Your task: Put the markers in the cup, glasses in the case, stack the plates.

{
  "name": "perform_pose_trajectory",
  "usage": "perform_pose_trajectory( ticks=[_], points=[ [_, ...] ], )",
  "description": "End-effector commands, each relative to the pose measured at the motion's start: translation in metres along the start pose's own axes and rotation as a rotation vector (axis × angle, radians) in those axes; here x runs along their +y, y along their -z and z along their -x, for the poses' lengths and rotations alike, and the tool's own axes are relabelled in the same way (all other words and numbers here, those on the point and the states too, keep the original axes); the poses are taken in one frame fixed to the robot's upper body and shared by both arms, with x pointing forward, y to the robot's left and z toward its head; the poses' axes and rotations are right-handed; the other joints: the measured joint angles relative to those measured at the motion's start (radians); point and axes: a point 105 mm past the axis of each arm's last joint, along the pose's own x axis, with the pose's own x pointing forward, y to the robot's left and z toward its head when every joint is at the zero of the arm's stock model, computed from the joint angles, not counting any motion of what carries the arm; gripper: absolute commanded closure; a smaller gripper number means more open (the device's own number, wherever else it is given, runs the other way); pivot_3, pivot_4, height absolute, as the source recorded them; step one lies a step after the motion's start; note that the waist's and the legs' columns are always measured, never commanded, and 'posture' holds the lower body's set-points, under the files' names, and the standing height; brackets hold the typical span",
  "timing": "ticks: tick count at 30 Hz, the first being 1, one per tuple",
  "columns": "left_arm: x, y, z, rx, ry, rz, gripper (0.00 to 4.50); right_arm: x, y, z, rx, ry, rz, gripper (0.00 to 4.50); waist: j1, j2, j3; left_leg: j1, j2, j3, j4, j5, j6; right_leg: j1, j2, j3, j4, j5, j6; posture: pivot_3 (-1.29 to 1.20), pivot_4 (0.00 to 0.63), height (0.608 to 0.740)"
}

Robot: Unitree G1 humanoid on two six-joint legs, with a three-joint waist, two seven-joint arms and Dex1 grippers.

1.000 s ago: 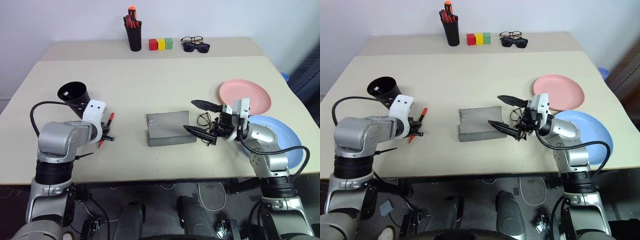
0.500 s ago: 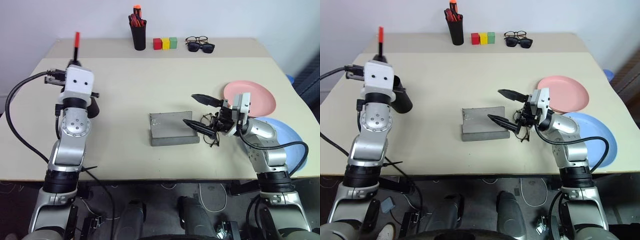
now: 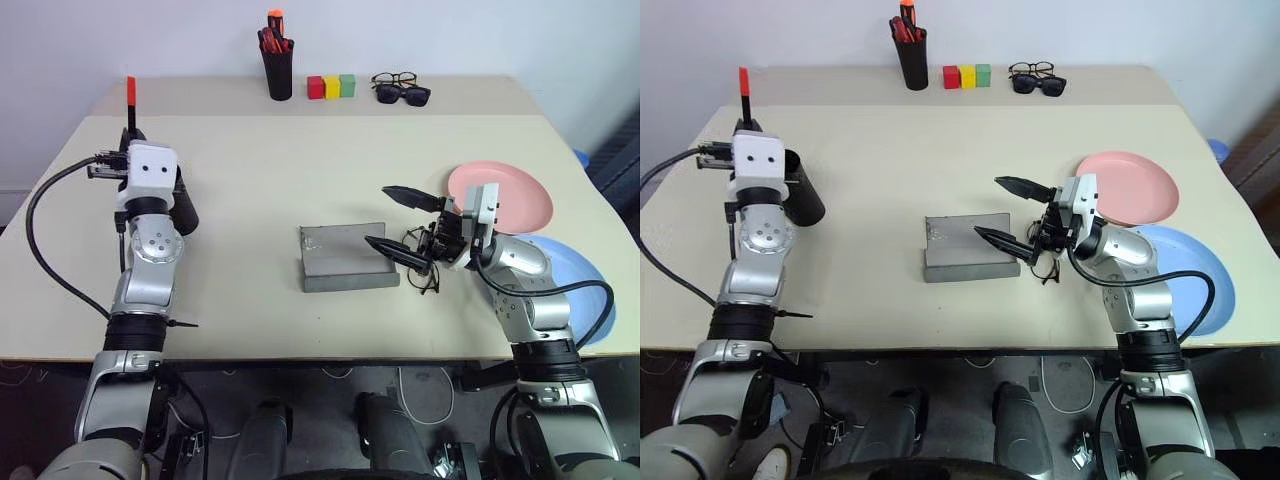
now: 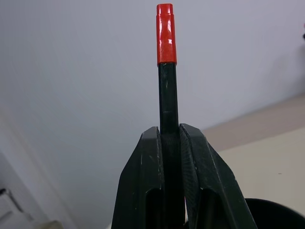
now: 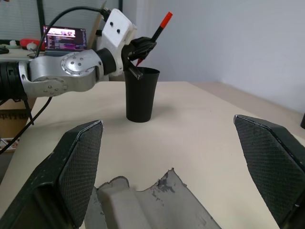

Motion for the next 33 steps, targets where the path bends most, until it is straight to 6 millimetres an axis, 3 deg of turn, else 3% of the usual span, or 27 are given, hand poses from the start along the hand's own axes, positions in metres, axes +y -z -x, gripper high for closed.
perform_pose_trajectory(
  ticks=[1,8,21,26,30,33],
  points=[
    [0.0,-0.018,-0.005,-0.057,-0.024,0.073,4.47,-0.002,-0.013,0.003,-0.018,0.012,0.053,0.0,0.0,0.0,0.0,0.0,0.0,0.0,0.0,0.0,0.0,0.0,0.0,0.0,0.0,0.0,0.0,0.0,0.15,0.74],
    [-0.001,-0.016,0.0,-0.005,-0.021,0.256,4.47,-0.001,-0.014,0.006,-0.01,0.022,0.057,0.0,-0.002,0.0,0.0,0.0,0.0,0.0,0.0,0.0,0.0,0.0,0.0,0.0,0.0,0.0,0.0,0.0,0.15,0.74],
    [0.007,-0.003,0.025,0.04,0.013,0.25,4.47,-0.005,-0.015,0.006,-0.009,0.026,0.058,0.0,-0.001,0.0,0.0,0.0,0.0,0.0,0.0,0.0,0.0,0.0,0.0,0.0,0.0,0.0,0.0,0.0,0.15,0.74],
    [0.008,-0.015,0.032,0.007,0.055,0.335,2.31,-0.007,-0.015,0.007,-0.006,0.028,0.06,0.0,-0.001,0.0,0.0,0.0,0.0,0.0,0.0,0.0,0.0,0.0,0.0,0.0,0.0,0.0,0.0,0.0,0.15,0.74],
    [-0.004,-0.036,0.039,-0.023,0.165,0.465,2.31,-0.009,-0.015,0.009,-0.002,0.039,0.066,0.0,0.0,0.0,0.0,0.0,0.0,0.0,0.0,0.0,0.0,0.001,0.0,0.0,0.0,0.0,0.0,0.0,0.15,0.74],
    [-0.028,-0.057,0.047,0.058,0.362,0.57,2.31,-0.009,-0.014,0.018,0.022,0.068,0.057,0.0,0.0,0.0,0.0,0.0,0.0,0.0,0.0,0.0,0.0,0.001,0.0,0.0,0.0,0.0,0.0,0.0,0.15,0.74]
  ],
)
